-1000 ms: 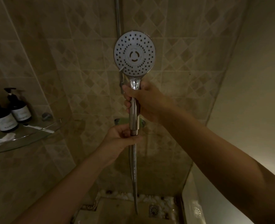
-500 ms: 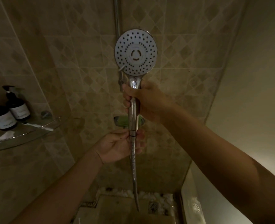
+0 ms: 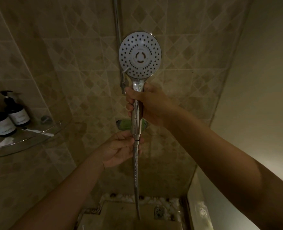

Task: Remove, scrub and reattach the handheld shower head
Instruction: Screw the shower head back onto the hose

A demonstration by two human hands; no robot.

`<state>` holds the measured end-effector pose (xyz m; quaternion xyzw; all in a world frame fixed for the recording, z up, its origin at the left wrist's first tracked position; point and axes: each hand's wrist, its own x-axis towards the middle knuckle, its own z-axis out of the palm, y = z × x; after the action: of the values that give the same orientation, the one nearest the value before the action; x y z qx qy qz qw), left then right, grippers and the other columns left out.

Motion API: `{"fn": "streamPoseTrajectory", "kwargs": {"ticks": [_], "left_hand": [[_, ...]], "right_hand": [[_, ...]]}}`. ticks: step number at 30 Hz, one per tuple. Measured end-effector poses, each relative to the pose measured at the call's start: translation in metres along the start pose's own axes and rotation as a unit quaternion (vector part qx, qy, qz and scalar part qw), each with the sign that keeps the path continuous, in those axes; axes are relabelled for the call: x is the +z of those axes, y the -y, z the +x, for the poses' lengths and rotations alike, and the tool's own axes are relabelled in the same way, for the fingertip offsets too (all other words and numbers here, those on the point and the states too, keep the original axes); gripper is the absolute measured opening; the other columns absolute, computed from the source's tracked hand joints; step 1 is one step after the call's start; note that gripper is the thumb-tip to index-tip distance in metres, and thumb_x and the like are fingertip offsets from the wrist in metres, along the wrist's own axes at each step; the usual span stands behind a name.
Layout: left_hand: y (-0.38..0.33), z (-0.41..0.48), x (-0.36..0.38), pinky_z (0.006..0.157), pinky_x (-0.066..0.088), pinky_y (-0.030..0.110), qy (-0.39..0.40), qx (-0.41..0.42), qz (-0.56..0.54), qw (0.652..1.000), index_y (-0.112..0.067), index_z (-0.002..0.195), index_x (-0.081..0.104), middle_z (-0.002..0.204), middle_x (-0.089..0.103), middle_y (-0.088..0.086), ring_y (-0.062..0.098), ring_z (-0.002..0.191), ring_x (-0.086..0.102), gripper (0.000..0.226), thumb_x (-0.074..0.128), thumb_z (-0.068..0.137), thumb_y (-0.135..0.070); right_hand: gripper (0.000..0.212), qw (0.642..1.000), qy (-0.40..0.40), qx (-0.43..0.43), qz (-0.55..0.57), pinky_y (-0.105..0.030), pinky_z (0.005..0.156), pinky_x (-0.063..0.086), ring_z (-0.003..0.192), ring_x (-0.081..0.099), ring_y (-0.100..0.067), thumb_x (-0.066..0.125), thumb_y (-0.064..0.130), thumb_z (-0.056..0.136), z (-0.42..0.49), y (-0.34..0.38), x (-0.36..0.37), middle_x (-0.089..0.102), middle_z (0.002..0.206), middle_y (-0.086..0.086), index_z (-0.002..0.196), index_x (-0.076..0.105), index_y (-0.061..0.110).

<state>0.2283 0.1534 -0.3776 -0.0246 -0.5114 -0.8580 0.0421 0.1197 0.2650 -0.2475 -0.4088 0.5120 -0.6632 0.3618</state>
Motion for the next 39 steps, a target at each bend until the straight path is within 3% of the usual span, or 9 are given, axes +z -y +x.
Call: {"fn": "streamPoseTrajectory", "kwargs": {"ticks": [7,11,15,20,23,28,32,36,39], "left_hand": [[0.0,0.002,0.009,0.075,0.053,0.035,-0.063,0.02,0.035,0.997,-0.009,0.086,0.075,0.083,0.071,0.006,0.015,0.076,0.065,0.04,0.094,0.052,-0.016],[0.001,0.002,0.017,0.065,0.056,0.024,-0.147,0.06,0.097,0.983,-0.019,0.069,0.074,0.071,0.071,-0.001,0.01,0.069,0.067,0.02,0.086,0.056,-0.01],[0.007,0.006,0.028,0.058,0.052,0.015,-0.269,0.12,0.206,0.933,-0.032,0.055,0.068,0.053,0.06,-0.015,0.0,0.055,0.062,0.03,0.084,0.059,-0.007],[0.018,0.011,0.041,0.061,0.053,0.013,-0.394,0.17,0.264,0.864,-0.026,0.064,0.064,0.056,0.063,-0.015,0.004,0.063,0.067,0.03,0.087,0.066,-0.006],[0.021,0.012,0.049,0.058,0.051,0.011,-0.426,0.201,0.287,0.834,-0.02,0.069,0.059,0.055,0.062,-0.018,-0.002,0.058,0.062,0.03,0.086,0.068,-0.005],[0.026,0.013,0.057,0.06,0.053,0.013,-0.448,0.217,0.31,0.81,-0.018,0.077,0.066,0.067,0.071,-0.013,0.004,0.066,0.069,0.022,0.085,0.071,-0.008],[0.034,0.018,0.056,0.059,0.052,0.012,-0.466,0.198,0.313,0.804,-0.018,0.077,0.068,0.07,0.073,-0.01,0.004,0.068,0.07,0.021,0.085,0.07,-0.01],[0.043,0.023,0.053,0.058,0.051,0.013,-0.485,0.183,0.29,0.804,-0.018,0.073,0.068,0.068,0.072,-0.008,0.005,0.064,0.068,0.022,0.088,0.066,-0.011],[0.046,0.026,0.05,0.061,0.056,0.021,-0.497,0.172,0.264,0.809,-0.015,0.069,0.065,0.066,0.071,-0.005,0.008,0.062,0.068,0.028,0.091,0.061,-0.012]], "right_hand": [[0.019,1.0,-0.009,0.001,-0.012,-0.036,0.061,0.047,0.058,0.053,-0.017,0.056,0.011,0.101,0.002,-0.001,-0.003,0.052,0.064,-0.001,0.082,0.051,0.012],[0.021,0.998,-0.037,-0.009,-0.041,-0.045,0.07,0.039,0.061,0.051,-0.02,0.056,0.011,0.101,0.003,-0.004,-0.005,0.052,0.065,-0.005,0.08,0.052,0.011],[0.017,0.997,-0.067,-0.019,-0.042,-0.043,0.064,0.04,0.058,0.052,-0.019,0.056,0.009,0.1,0.005,-0.005,-0.006,0.052,0.064,-0.003,0.084,0.05,0.01],[0.008,0.996,-0.084,-0.022,-0.033,-0.04,0.063,0.043,0.058,0.053,-0.018,0.058,0.009,0.099,0.008,-0.006,-0.006,0.053,0.063,-0.002,0.094,0.051,0.009],[0.013,0.993,-0.11,-0.033,-0.036,-0.042,0.063,0.042,0.055,0.052,-0.018,0.059,0.009,0.098,0.01,-0.008,-0.005,0.052,0.061,-0.002,0.089,0.051,0.009],[0.021,0.982,-0.184,-0.036,-0.037,-0.034,0.057,0.046,0.057,0.052,-0.016,0.061,0.014,0.097,0.014,-0.014,-0.005,0.053,0.061,0.001,0.078,0.053,0.016],[0.02,0.966,-0.255,-0.035,-0.028,-0.032,0.06,0.046,0.063,0.052,-0.016,0.061,0.014,0.097,0.017,-0.024,-0.007,0.052,0.069,-0.001,0.079,0.052,0.018],[0.015,0.965,-0.261,-0.023,-0.006,-0.031,0.06,0.048,0.062,0.054,-0.015,0.067,0.018,0.094,0.014,-0.034,-0.012,0.056,0.069,-0.001,0.084,0.056,0.017],[0.012,0.966,-0.252,-0.025,-0.057,-0.03,0.064,0.052,0.064,0.06,-0.012,0.069,0.023,0.092,0.013,-0.044,-0.015,0.063,0.071,0.002,0.085,0.06,0.018]]}}
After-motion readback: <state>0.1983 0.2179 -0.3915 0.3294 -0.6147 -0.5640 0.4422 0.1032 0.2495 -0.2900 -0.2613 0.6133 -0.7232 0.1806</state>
